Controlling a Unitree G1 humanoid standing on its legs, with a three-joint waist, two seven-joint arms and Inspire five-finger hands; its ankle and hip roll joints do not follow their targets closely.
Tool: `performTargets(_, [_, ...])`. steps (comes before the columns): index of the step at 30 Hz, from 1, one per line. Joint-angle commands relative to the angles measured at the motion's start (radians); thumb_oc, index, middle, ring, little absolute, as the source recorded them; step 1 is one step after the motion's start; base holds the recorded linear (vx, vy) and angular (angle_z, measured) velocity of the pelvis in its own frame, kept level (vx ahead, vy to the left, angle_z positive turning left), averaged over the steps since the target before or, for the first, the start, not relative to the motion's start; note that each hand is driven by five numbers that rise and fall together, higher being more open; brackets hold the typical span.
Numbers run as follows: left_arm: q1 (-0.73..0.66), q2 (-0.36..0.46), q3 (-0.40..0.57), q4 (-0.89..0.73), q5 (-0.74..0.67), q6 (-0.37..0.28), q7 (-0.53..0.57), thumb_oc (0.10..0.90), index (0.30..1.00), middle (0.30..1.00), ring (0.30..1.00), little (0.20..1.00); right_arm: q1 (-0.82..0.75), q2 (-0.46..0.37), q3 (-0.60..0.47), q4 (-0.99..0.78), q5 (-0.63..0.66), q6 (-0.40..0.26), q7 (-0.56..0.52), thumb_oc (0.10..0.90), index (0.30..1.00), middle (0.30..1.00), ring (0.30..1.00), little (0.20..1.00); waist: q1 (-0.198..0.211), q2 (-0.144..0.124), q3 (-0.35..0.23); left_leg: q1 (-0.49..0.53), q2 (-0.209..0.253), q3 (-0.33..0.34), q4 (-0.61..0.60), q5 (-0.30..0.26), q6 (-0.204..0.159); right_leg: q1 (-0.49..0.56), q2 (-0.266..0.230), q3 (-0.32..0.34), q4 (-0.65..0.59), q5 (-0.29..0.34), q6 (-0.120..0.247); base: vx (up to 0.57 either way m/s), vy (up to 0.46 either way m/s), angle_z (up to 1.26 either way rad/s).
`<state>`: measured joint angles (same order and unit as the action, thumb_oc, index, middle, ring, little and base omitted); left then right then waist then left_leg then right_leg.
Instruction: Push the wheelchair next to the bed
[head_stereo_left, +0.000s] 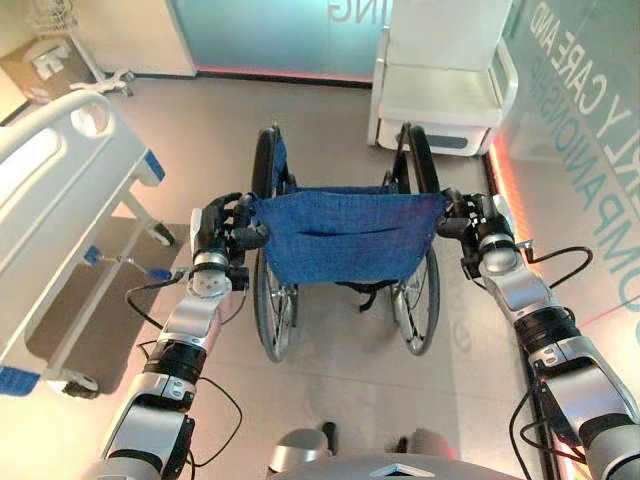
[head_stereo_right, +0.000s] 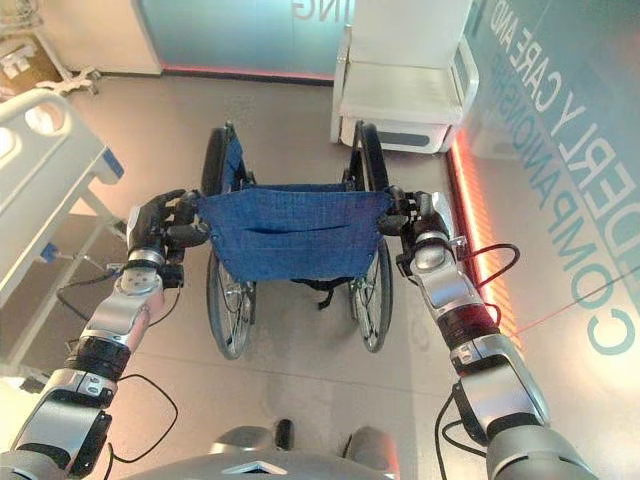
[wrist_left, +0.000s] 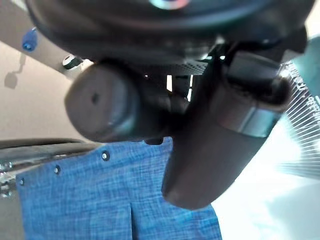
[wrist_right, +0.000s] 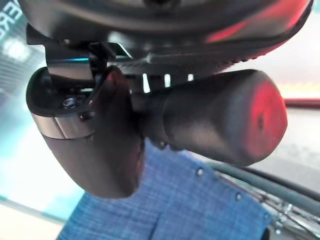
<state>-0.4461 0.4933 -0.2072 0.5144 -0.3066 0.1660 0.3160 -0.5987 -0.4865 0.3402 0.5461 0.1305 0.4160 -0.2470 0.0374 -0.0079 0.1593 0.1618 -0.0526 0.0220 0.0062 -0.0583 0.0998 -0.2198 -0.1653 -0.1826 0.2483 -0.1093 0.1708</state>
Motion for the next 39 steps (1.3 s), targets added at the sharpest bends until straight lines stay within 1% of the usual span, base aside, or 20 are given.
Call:
performTargets(1, [-0.083, 0.086, -0.071, 0.025, 0.032, -0.05, -0.101, 0.4, 0.3, 0.3, 0.3, 0.3, 0.032, -0.062, 0.07, 0.032, 0.088, -0.019, 0.167, 0.4, 0.3, 0.3, 0.3, 0.3, -0.046, -0.02, 0.001, -0.044, -0.08, -0.007, 0.16, -0.123, -0.04, 0.033, 0.024, 0.048, -0.251, 0.293, -0.035, 0.45, -0.244, 1.06])
performTargets(5, [-0.089, 0.079, -0.065, 0.037, 0.031, -0.04, -0.087, 0.4, 0.3, 0.3, 0.3, 0.3, 0.006, -0.067, 0.073, 0.013, 0.112, 0.01, 0.181, 0.4, 0.3, 0.3, 0.3, 0.3, -0.058, -0.032, -0.015, -0.03, -0.063, 0.013, 0.243, -0.201, -0.037, 0.031, 0.032, 0.046, -0.138, 0.247, -0.04, 0.37, -0.27, 0.89])
performTargets(6, [-0.065, 0.071, -0.053, 0.031, 0.022, -0.034, -0.085, 0.4, 0.3, 0.3, 0.3, 0.3, 0.028, -0.061, 0.073, -0.016, 0.113, 0.03, 0.175, 0.4, 0.3, 0.3, 0.3, 0.3, -0.062, -0.026, -0.028, -0.021, -0.034, 0.002, 0.307, -0.167, -0.068, 0.042, 0.055, 0.045, -0.092, 0.215, -0.057, 0.28, -0.196, 0.25])
performTargets(7, [-0.063, 0.07, -0.051, 0.029, 0.023, -0.031, -0.085, 0.4, 0.3, 0.3, 0.3, 0.3, 0.031, -0.06, 0.074, -0.019, 0.113, 0.03, 0.175, 0.4, 0.3, 0.3, 0.3, 0.3, -0.063, -0.026, -0.029, -0.021, -0.03, 0.001, 0.317, -0.164, -0.07, 0.041, 0.058, 0.047, -0.086, 0.21, -0.059, 0.54, -0.369, 0.27])
performTargets(8, [-0.025, 0.067, -0.034, -0.009, 0.043, -0.009, -0.076, 0.4, 0.3, 0.3, 0.3, 0.3, 0.069, -0.066, 0.063, -0.044, 0.09, 0.018, 0.192, 0.4, 0.3, 0.3, 0.3, 0.3, -0.075, -0.025, -0.038, -0.023, 0.042, 0.014, 0.427, -0.034, -0.127, 0.076, 0.082, 0.042, -0.084, 0.169, -0.104, 0.33, -0.232, 0.23])
performTargets(9, [-0.024, 0.067, -0.034, -0.009, 0.043, -0.009, -0.076, 0.4, 0.3, 0.3, 0.3, 0.3, 0.07, -0.067, 0.063, -0.044, 0.09, 0.018, 0.192, 0.4, 0.3, 0.3, 0.3, 0.3, -0.076, -0.023, -0.038, -0.024, 0.044, 0.011, 0.43, -0.036, -0.128, 0.078, 0.084, 0.039, -0.085, 0.169, -0.105, 0.42, -0.293, 0.23])
performTargets(11, [-0.011, 0.055, -0.031, -0.01, 0.026, -0.023, -0.045, 0.4, 0.3, 0.3, 0.3, 0.3, 0.091, -0.089, 0.055, -0.011, 0.052, -0.047, 0.224, 0.4, 0.3, 0.3, 0.3, 0.3, -0.076, -0.031, -0.051, -0.057, 0.079, 0.033, 0.564, 0.082, -0.161, 0.134, 0.1, 0.002, -0.112, 0.135, -0.148, 0.38, -0.249, 0.02])
performTargets(14, [-0.014, 0.054, -0.028, -0.004, 0.024, -0.042, -0.047, 0.4, 0.3, 0.3, 0.3, 0.3, 0.101, -0.101, 0.053, -0.005, 0.069, -0.074, 0.206, 0.4, 0.3, 0.3, 0.3, 0.3, -0.056, -0.039, -0.031, -0.179, 0.102, 0.067, 0.653, 0.124, -0.165, 0.193, 0.109, -0.022, -0.111, 0.09, -0.18, 0.34, -0.237, 0.09])
performTargets(15, [-0.014, 0.054, -0.03, 0.009, 0.032, -0.064, -0.052, 0.4, 0.3, 0.3, 0.3, 0.3, 0.107, -0.098, 0.049, 0.009, 0.07, -0.099, 0.2, 0.4, 0.3, 0.3, 0.3, 0.3, -0.033, -0.04, -0.007, -0.276, 0.095, 0.078, 0.631, 0.114, -0.151, 0.252, 0.118, -0.017, -0.111, 0.064, -0.179, 0.43, -0.213, 0.36])
performTargets(18, [0.008, 0.053, -0.019, 0.012, 0.044, -0.091, -0.04, 0.4, 0.3, 0.3, 0.3, 0.3, 0.092, -0.084, 0.062, 0.025, 0.063, -0.114, 0.205, 0.4, 0.3, 0.3, 0.3, 0.3, -0.009, -0.022, 0.002, -0.283, 0.062, 0.074, 0.422, 0.112, -0.137, 0.285, 0.147, 0.004, -0.116, 0.046, -0.165, 0.35, -0.041, -0.08])
performTargets(21, [0.027, 0.052, 0.0, -0.006, 0.051, -0.088, -0.027, 0.4, 0.3, 0.3, 0.3, 0.3, 0.077, -0.062, 0.083, 0.015, 0.051, -0.096, 0.189, 0.4, 0.3, 0.3, 0.3, 0.3, 0.032, 0.007, 0.016, -0.312, 0.046, 0.062, 0.172, 0.198, -0.154, 0.343, 0.184, 0.016, -0.117, 0.009, -0.158, 0.48, 0.021, -0.17])
performTargets(23, [0.076, 0.054, 0.034, -0.045, 0.065, -0.082, -0.023, 0.4, 0.3, 0.3, 0.3, 0.3, 0.093, -0.063, 0.083, -0.017, 0.024, -0.081, 0.199, 0.4, 0.3, 0.3, 0.3, 0.3, 0.065, 0.026, 0.009, -0.338, 0.075, 0.035, 0.002, 0.277, -0.174, 0.4, 0.198, 0.034, -0.119, -0.029, -0.158, 0.63, 0.077, -0.16])
performTargets(27, [0.142, 0.06, 0.096, -0.088, 0.084, -0.068, -0.049, 0.4, 0.3, 0.3, 0.3, 0.3, 0.111, -0.086, 0.061, -0.049, -0.014, -0.074, 0.254, 0.4, 0.3, 0.3, 0.3, 0.3, 0.078, 0.036, -0.009, -0.333, 0.112, 0.063, -0.071, 0.272, -0.176, 0.433, 0.188, 0.04, -0.093, -0.085, -0.153, 0.55, 0.148, -0.47])
performTargets(29, [0.149, 0.067, 0.104, -0.088, 0.081, -0.06, -0.056, 0.4, 0.3, 0.3, 0.3, 0.3, 0.11, -0.097, 0.058, -0.053, -0.017, -0.075, 0.271, 0.4, 0.3, 0.3, 0.3, 0.3, 0.079, 0.038, -0.021, -0.314, 0.112, 0.084, -0.044, 0.239, -0.162, 0.442, 0.17, 0.028, -0.057, -0.12, -0.145, 0.62, 0.247, -0.39])
performTargets(30, [0.143, 0.073, 0.1, -0.073, 0.062, -0.053, -0.062, 0.4, 0.3, 0.3, 0.3, 0.3, 0.109, -0.095, 0.051, -0.044, -0.008, -0.067, 0.274, 0.4, 0.3, 0.3, 0.3, 0.3, 0.088, 0.027, -0.032, -0.327, 0.088, 0.078, 0.043, 0.18, -0.143, 0.457, 0.141, 0.021, -0.021, -0.141, -0.132, 0.43, 0.159, -0.37])
performTargets(32, [0.14, 0.07, 0.097, -0.071, 0.068, -0.047, -0.073, 0.4, 0.3, 0.3, 0.3, 0.3, 0.113, -0.09, 0.046, -0.04, -0.016, -0.061, 0.288, 0.4, 0.3, 0.3, 0.3, 0.3, 0.095, 0.016, -0.036, -0.357, 0.074, 0.074, 0.118, 0.152, -0.144, 0.469, 0.126, 0.014, -0.01, -0.146, -0.125, 0.47, 0.168, -0.29])
performTargets(33, [0.143, 0.066, 0.104, -0.079, 0.079, -0.043, -0.084, 0.4, 0.3, 0.3, 0.3, 0.3, 0.123, -0.088, 0.041, -0.042, -0.03, -0.065, 0.289, 0.4, 0.3, 0.3, 0.3, 0.3, 0.099, 0.003, -0.038, -0.347, 0.062, 0.089, 0.142, 0.12, -0.121, 0.468, 0.095, 0.003, 0.021, -0.112, -0.105, 0.52, 0.212, -0.2])
performTargets(36, [0.149, 0.064, 0.093, -0.103, 0.089, -0.041, -0.084, 0.4, 0.3, 0.3, 0.3, 0.3, 0.139, -0.085, 0.028, -0.054, -0.022, -0.072, 0.281, 0.4, 0.3, 0.3, 0.3, 0.3, 0.108, -0.02, -0.046, -0.318, 0.023, 0.088, 0.135, 0.101, -0.09, 0.46, 0.055, -0.004, 0.062, -0.025, -0.064, 0.47, 0.219, -0.3])
performTargets(38, [0.146, 0.068, 0.083, -0.113, 0.096, -0.041, -0.087, 0.4, 0.3, 0.3, 0.3, 0.3, 0.143, -0.087, 0.017, -0.052, -0.015, -0.078, 0.278, 0.4, 0.3, 0.3, 0.3, 0.3, 0.115, -0.031, -0.053, -0.322, 0.005, 0.084, 0.136, 0.093, -0.074, 0.464, 0.039, -0.007, 0.08, 0.002, -0.054, 0.44, 0.194, -0.25])
performTargets(39, [0.142, 0.068, 0.07, -0.122, 0.104, -0.046, -0.083, 0.4, 0.3, 0.3, 0.3, 0.3, 0.144, -0.088, 0.008, -0.039, -0.007, -0.087, 0.276, 0.4, 0.3, 0.3, 0.3, 0.3, 0.126, -0.044, -0.058, -0.323, -0.018, 0.073, 0.14, 0.083, -0.058, 0.463, 0.024, -0.006, 0.113, 0.057, -0.048, 0.4, 0.157, -0.08])
